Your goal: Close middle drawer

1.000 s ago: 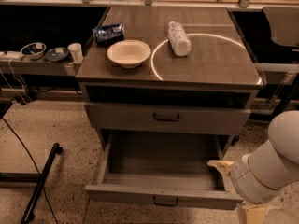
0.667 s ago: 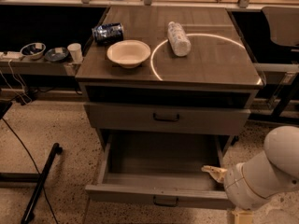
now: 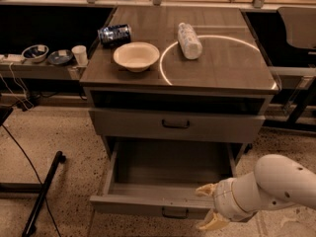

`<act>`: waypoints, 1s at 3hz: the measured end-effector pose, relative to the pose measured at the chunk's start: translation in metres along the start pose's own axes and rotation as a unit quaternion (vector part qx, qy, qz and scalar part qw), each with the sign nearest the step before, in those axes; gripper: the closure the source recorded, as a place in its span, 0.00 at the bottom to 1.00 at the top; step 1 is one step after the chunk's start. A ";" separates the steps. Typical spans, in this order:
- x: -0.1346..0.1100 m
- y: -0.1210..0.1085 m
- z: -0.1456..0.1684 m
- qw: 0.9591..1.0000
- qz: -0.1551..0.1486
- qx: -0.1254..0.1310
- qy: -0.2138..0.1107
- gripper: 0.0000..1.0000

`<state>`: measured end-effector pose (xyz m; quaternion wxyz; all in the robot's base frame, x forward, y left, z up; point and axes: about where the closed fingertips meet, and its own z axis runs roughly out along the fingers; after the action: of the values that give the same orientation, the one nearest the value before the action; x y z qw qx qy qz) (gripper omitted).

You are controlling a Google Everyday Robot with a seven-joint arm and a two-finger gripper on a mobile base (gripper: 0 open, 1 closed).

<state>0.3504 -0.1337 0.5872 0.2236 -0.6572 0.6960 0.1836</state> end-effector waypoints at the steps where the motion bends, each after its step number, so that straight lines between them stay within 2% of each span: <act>1: -0.007 -0.013 0.007 0.999 -0.016 0.017 -0.032 0.66; 2: -0.008 -0.014 0.007 0.999 -0.021 0.018 -0.036 0.89; 3: 0.002 -0.021 0.021 0.999 -0.008 0.021 -0.034 1.00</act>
Offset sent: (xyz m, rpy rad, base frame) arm 0.0130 0.0079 -0.0012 0.0544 -0.0450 0.0063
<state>0.3722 -0.1249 0.5692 0.2621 -0.6517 0.6861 0.1895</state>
